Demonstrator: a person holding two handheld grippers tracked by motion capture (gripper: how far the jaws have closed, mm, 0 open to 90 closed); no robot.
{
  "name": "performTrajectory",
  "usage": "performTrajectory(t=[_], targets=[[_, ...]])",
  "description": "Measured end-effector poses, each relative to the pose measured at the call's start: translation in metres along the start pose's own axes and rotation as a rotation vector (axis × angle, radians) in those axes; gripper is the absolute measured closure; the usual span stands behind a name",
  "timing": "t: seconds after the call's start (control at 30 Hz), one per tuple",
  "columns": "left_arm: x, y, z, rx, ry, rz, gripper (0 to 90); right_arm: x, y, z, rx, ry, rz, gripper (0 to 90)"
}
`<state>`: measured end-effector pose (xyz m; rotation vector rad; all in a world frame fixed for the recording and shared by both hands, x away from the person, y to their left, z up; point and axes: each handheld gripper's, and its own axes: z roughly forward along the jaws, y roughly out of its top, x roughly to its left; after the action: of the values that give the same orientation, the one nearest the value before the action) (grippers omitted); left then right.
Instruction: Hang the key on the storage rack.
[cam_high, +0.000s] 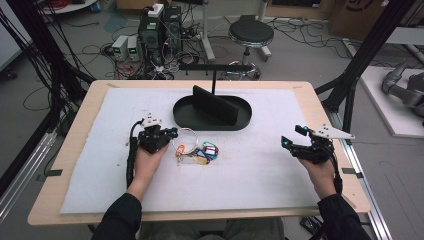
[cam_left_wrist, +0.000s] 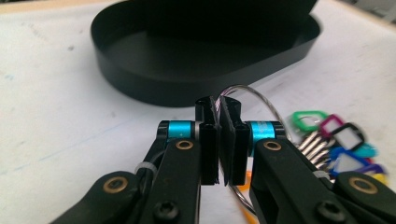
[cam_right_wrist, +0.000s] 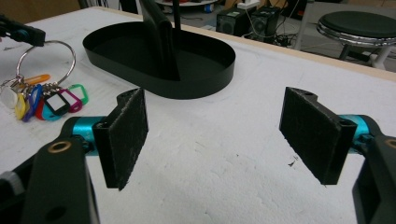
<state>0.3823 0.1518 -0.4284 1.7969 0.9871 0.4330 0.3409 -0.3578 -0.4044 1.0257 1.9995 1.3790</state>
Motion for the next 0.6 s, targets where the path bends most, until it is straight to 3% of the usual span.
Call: performTrajectory(t=[0.43, 0.6], targets=[[-0.028, 0.004, -0.016, -0.066, -0.154, 0.069, 85.9, 0.002, 0.0, 0.001, 0.001, 0.004, -0.005, 23.9], [-0.032, 0.001, -0.012, -0.035, -0.145, 0.114, 84.0, 0.002, 0.0, 0.001, 0.004, 0.008, -0.003, 23.9]])
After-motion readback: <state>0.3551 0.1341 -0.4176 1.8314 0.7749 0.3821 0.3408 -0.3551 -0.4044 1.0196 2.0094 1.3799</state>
